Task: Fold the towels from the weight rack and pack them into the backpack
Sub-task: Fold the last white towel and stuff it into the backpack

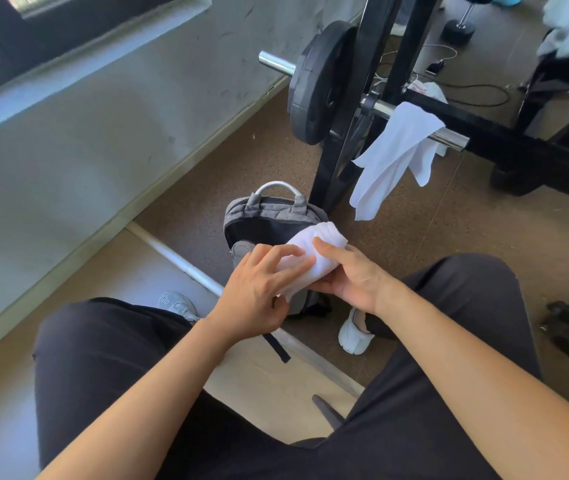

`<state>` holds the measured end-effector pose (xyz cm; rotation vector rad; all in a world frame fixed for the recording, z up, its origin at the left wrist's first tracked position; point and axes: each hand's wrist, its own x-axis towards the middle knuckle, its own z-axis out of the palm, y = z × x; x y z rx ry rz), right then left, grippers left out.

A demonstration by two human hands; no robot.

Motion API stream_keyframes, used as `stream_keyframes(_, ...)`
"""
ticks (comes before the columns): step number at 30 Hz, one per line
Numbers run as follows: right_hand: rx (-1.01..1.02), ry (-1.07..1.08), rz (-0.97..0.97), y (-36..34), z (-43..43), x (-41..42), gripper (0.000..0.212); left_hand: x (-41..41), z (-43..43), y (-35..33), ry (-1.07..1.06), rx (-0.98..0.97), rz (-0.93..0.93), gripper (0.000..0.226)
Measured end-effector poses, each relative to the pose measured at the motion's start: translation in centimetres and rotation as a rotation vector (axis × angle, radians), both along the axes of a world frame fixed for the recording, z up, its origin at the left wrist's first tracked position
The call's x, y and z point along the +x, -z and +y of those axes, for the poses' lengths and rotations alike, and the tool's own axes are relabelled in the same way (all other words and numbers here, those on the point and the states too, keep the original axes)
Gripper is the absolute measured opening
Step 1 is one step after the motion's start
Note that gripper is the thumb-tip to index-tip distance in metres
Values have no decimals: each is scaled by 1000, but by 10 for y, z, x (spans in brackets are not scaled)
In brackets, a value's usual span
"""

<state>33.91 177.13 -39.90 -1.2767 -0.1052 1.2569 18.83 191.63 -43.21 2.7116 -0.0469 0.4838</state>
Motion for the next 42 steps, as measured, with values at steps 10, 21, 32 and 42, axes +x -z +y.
stream_keyframes(10, 19, -216, -194, -2, 3, -2, 28, -7, 15, -1, -264, -1202, 323, 75)
stream_keyframes(21, -200, -349, -675, 14, -3, 20, 54, -2, 28, 8, -218, -925, 531, 45)
stream_keyframes(32, -413, -1094, -1573, 22, 37, 19, 95, 32, 36, 2, -189, 102, 586, 50)
stream_keyframes(42, -483, -845, -1343, 84, 82, 108, 10, 82, 148, 60, -97, 62, 414, 103)
